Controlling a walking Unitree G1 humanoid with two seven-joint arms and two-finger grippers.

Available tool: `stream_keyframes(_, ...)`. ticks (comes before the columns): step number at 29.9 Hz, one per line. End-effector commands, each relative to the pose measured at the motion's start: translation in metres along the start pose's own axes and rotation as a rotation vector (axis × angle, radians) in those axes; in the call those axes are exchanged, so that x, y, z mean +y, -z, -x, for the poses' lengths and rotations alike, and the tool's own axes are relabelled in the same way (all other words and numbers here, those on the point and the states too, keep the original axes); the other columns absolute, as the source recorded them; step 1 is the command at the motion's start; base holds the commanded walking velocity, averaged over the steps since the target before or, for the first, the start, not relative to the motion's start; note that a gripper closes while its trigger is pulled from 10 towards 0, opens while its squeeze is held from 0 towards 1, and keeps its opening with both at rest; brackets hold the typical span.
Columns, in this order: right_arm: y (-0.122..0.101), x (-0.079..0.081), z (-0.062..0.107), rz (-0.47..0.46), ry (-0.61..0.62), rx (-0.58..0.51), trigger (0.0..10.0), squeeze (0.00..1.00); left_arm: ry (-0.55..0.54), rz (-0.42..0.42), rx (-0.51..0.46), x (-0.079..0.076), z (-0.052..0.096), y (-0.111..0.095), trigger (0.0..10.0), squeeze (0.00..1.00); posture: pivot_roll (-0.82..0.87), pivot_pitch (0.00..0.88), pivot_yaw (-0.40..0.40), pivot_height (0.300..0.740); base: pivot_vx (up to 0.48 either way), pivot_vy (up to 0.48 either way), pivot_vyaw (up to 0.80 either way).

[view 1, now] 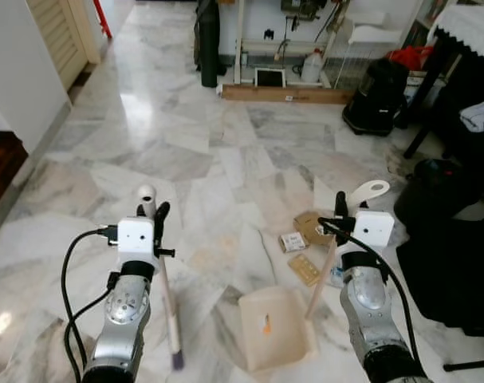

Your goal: Sweep floor

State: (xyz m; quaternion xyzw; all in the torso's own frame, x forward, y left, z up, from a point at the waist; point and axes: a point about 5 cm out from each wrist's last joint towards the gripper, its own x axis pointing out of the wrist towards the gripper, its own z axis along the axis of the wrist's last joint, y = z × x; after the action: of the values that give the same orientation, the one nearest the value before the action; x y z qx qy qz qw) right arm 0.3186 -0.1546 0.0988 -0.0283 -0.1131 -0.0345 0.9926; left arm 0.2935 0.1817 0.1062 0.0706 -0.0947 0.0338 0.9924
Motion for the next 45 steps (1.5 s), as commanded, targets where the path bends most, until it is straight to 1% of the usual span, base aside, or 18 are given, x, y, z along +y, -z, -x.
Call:
stream_keyframes(1, -0.0073, -0.0058, -0.0037, -0.017, 0.025, -0.036, 10.0, 0.00, 0.014, -0.007, -0.031, -0.0040, -0.0021, -0.0065, 10.0, 0.00, -0.01, 0.111, -0.034, 0.740, 0.281, 0.000, 0.00)
stream_keyframes(30, -0.0068, -0.0032, -0.0030, -0.030, 0.010, -0.037, 10.0, 0.00, 0.023, -0.006, -0.037, -0.0060, -0.0027, -0.0073, 10.0, 0.00, -0.01, 0.089, -0.034, 0.740, 0.282, 0.000, 0.00)
stream_keyframes(41, -0.0043, -0.0007, -0.0003, -0.035, 0.009, -0.031, 10.0, 0.00, 0.037, -0.013, -0.044, -0.0052, -0.0033, -0.0090, 10.0, 0.00, 0.00, 0.068, -0.015, 0.740, 0.284, 0.000, 0.00)
stream_keyframes(45, -0.0033, 0.0013, 0.0001, -0.041, 0.014, -0.028, 10.0, 0.00, 0.044, -0.022, -0.046, -0.0025, -0.0041, -0.0098, 10.0, 0.00, 0.01, 0.063, 0.001, 0.740, 0.283, 0.000, 0.00)
